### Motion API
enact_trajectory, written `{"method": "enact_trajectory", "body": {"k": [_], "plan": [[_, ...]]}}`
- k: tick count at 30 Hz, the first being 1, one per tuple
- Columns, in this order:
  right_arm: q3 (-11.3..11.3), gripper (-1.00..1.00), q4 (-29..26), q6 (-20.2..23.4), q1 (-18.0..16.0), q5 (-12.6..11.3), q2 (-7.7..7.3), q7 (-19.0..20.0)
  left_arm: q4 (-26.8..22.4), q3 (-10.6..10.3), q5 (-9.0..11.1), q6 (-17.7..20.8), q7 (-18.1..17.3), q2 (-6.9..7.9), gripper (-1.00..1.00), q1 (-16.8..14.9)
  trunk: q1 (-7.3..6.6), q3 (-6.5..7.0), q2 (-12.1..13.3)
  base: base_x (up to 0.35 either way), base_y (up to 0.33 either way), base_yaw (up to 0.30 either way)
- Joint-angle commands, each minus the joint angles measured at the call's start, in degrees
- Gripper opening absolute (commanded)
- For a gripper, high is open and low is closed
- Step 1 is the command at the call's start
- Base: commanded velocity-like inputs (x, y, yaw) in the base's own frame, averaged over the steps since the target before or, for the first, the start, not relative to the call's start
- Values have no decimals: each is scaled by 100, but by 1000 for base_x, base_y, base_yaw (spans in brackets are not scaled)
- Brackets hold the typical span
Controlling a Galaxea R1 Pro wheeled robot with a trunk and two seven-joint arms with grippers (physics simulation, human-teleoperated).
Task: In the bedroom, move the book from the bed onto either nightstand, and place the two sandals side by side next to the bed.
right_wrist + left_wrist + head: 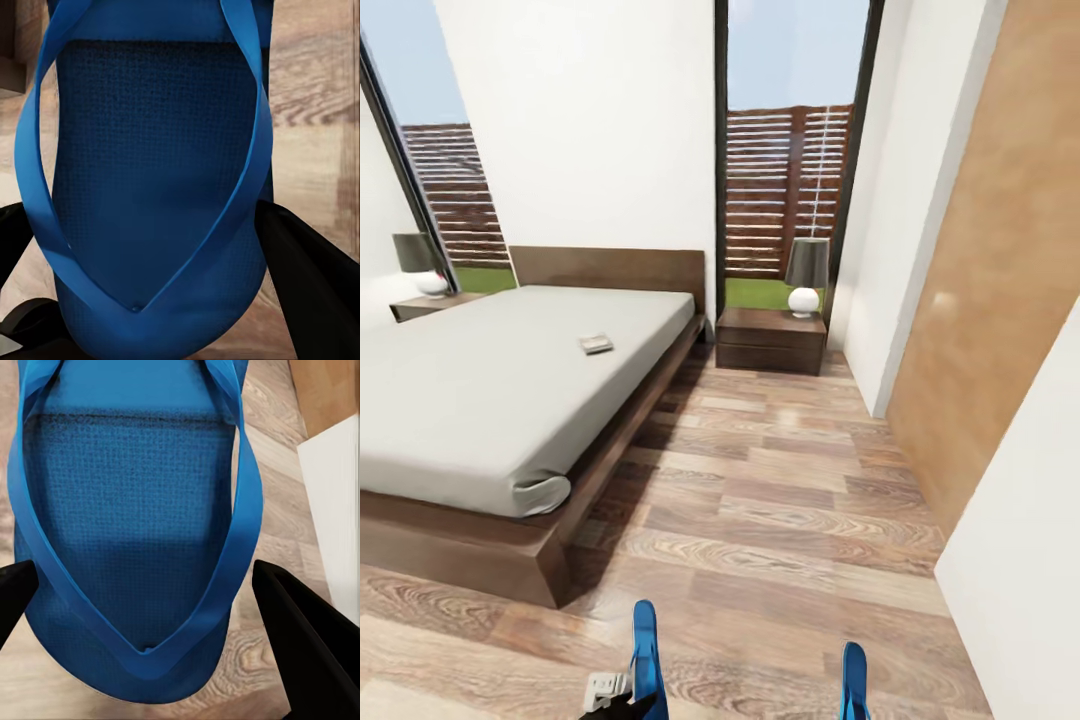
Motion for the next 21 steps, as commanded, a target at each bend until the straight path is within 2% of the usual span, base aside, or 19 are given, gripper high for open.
{"method": "enact_trajectory", "body": {"k": [1, 14, 17, 21], "plan": [[-31, -100, 8, 1, -4, 16, 0, 16, 4, -45, 21, -53, 7, 3, -100, -2, -1, -5, -2, 0, 0, -285], [-33, -100, 9, 1, -4, 16, 0, 16, 4, -49, 13, -53, 4, -2, -100, -2, -1, -5, -2, 0, 0, -276], [-33, -100, 9, 1, -4, 16, 0, 19, 4, -49, 13, -53, -1, -2, -100, -2, -1, -5, -2, 0, 0, -187], [-33, -100, 8, 1, -4, 16, 0, 20, 4, -49, 13, -53, -2, -2, -100, -2, -1, -5, -2, 0, 0, -40]]}}
